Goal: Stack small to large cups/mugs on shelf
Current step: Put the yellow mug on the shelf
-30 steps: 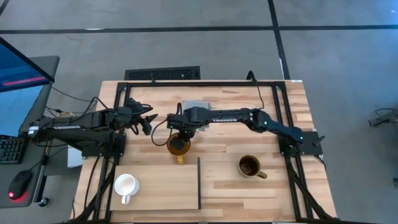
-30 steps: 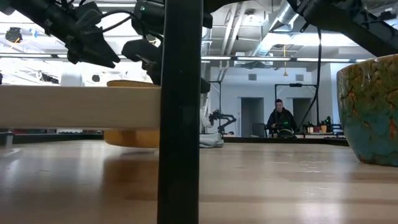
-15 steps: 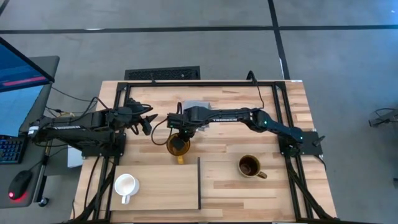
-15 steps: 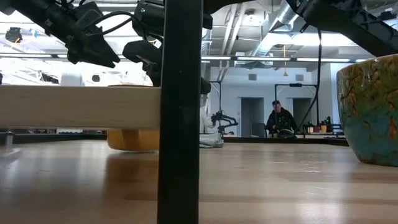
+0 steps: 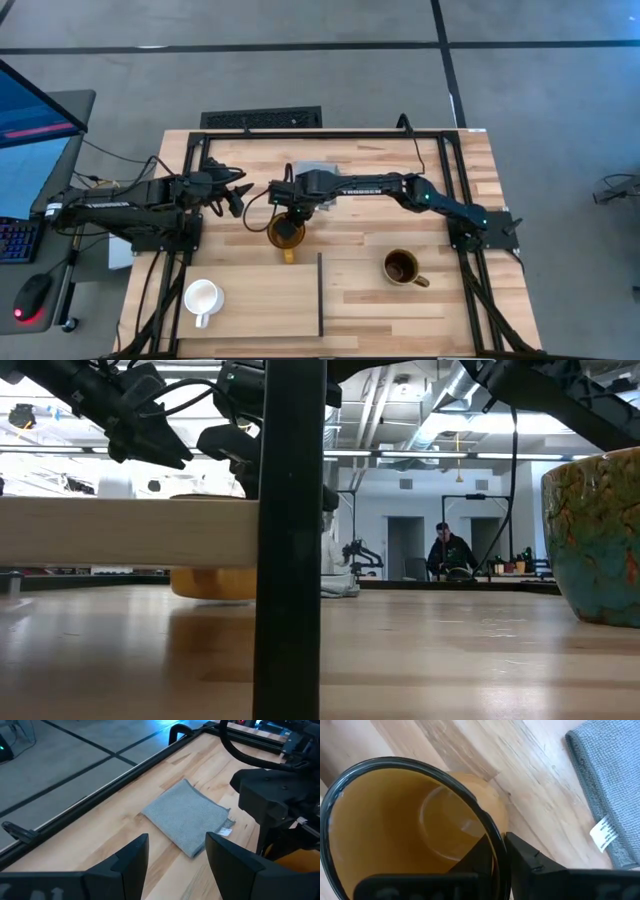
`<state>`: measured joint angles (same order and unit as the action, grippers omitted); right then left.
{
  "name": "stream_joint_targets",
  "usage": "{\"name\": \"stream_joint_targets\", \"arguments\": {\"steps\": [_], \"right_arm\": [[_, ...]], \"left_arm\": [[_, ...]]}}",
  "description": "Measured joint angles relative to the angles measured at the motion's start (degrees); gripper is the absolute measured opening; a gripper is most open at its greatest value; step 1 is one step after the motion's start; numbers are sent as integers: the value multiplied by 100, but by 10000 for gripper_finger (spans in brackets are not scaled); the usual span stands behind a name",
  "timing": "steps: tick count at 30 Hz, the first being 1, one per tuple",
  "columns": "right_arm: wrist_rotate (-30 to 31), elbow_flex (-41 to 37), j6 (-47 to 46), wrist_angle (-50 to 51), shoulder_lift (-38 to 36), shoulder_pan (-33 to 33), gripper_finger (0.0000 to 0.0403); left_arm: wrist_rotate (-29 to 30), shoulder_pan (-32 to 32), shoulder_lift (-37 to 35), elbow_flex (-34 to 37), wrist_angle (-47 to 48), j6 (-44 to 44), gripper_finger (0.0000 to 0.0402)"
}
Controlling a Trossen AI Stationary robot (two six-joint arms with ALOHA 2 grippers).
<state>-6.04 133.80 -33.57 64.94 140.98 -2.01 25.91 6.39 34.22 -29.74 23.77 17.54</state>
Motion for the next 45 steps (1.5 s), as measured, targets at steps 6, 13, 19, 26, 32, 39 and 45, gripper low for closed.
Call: {"name": "stream_joint_targets", "arguments": {"steps": [6,13,19,26,32,39,45], "right_arm": [[-5,0,-90,-6,-3,-1,60],[-10,0,-91,-73,-6,-1,63],[-33,0,-82,-115,-13,-1,94],[-28,2,-67,-130,-36,-3,148],[-78,22,-142,-124,-36,-72,178],[-804,94,-164,-244,-92,-178,195],[-112,109,169,-131,-591,-306,195]], "left_arm": [[-2,0,0,0,51,0,187],[-7,0,2,0,289,7,187],[-7,2,2,0,269,9,187],[-7,2,2,0,267,-31,187],[-4,2,2,0,262,-35,187],[-7,0,0,0,227,-30,187],[-15,2,2,0,224,129,187]]}}
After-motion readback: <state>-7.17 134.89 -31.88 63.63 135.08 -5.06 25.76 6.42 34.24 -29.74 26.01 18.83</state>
